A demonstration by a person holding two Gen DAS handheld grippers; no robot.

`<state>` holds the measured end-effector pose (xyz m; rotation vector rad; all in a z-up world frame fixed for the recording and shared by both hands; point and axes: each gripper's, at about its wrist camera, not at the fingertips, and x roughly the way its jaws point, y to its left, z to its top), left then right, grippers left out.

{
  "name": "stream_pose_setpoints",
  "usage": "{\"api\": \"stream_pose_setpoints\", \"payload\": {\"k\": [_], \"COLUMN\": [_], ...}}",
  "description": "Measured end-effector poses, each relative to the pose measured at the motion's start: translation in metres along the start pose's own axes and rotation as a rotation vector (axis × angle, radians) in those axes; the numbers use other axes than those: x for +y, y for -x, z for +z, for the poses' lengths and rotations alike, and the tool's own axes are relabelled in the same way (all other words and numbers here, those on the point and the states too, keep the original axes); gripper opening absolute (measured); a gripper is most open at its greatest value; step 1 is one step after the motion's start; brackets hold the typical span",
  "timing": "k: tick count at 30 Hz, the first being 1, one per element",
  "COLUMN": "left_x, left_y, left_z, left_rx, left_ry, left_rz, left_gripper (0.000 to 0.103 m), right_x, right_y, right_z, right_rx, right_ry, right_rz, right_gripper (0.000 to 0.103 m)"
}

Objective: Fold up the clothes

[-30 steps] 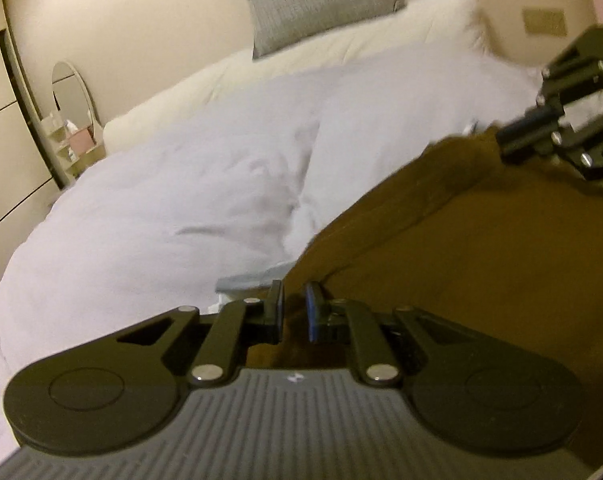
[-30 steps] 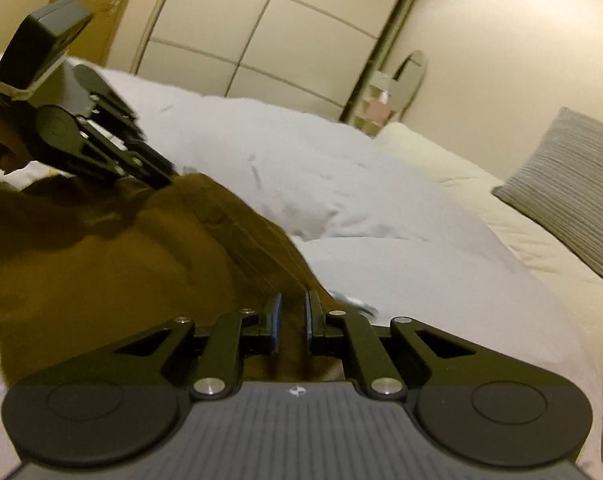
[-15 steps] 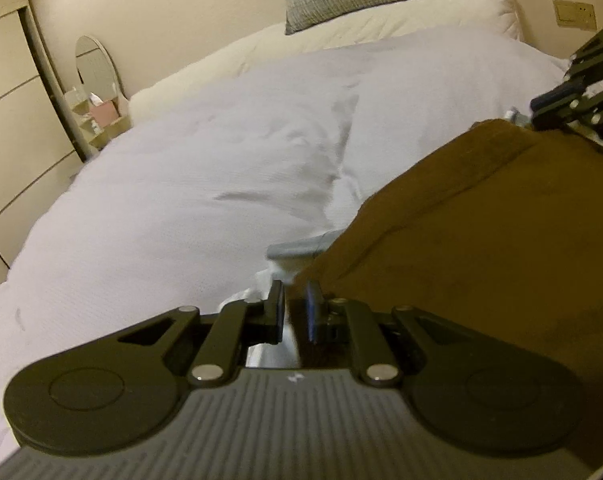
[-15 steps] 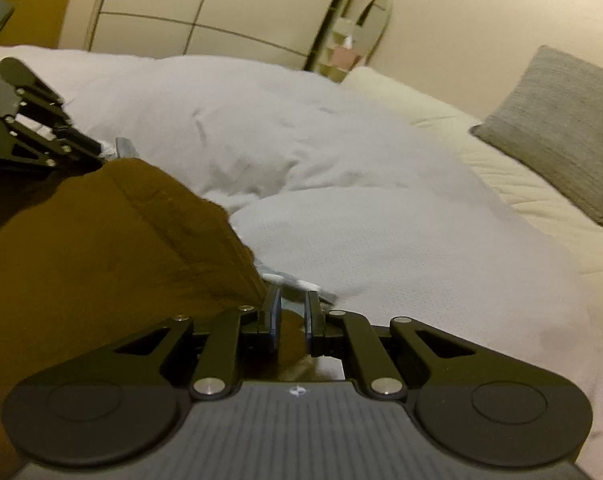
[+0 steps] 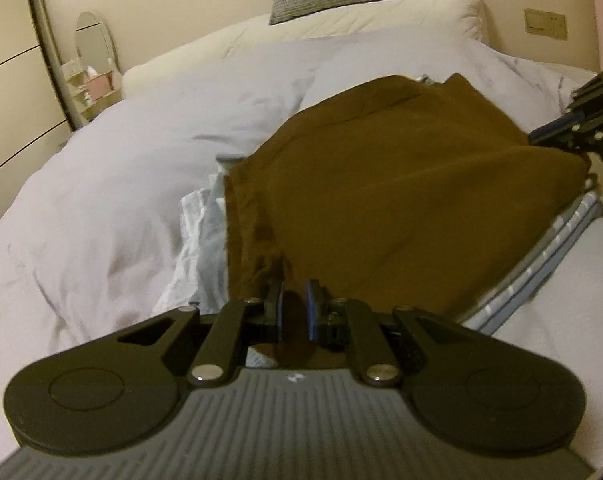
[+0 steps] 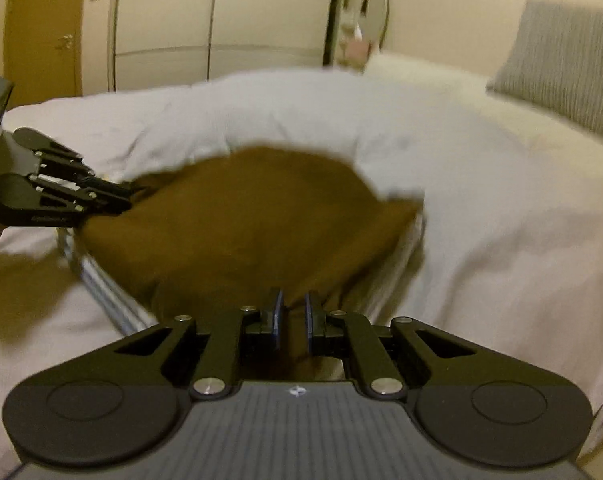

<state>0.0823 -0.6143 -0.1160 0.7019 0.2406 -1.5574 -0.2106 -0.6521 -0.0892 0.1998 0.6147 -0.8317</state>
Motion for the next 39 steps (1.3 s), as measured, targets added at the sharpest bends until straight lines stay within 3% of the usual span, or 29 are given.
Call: {"api": "stream_pose_setpoints", "payload": {"k": [5,13,15,19,21,24,27,39], "left_x": [0.000,-0.018,-0.022,-0.037,-0.044,-0.051,-0.055,-0.065], "left_y": [0.038,0.058,0.070,0.090,0.098,0.104,0.111,0.149], "left_z": [-0.007,-0.020,-0.019,-0.022,-0.027,-0.041,-0.052,-0.055], "left_rx": [-0.046,-0.002,-0.010,-0.008,-0.001,0.016,0.023,-0.017], "left_ry": [0.104,0.125,0.146,0.186,0.219,0.266,0.312,0.361], "left_rz": [0.052,0.052,0.052,0.059,0.058,0.066,0.076,0.068], "left_gripper": [0.019,0.021,0.030,0.051,0.074,0.088,0.102,0.102], "right_x": [0.014,0.041,0.043,0.053,0.060,0.071,0.081,0.096], "right_y": [0.037,0.044,0.050,0.066,0.072,0.078,0.084,0.104], "right_z": [-0.004,-0.020,-0.019,-0.024,-0.028,-0.030,-0.028,-0.028], "right_rx": [-0.054,0.000,0.004,0.007,0.017,0.032,0.041,0.087], "right_ry": [-0.074,-0.168,-0.192,-0.244,-0.278,-0.318,-0.331,-0.373], "right_rz": [-0.057,-0.061,-0.072,-0.119,-0.134,-0.136,-0.119,-0.141], "right_gripper": [0.013,0.036,0.039,0.058,0.064,0.081,0.088,0.089]}}
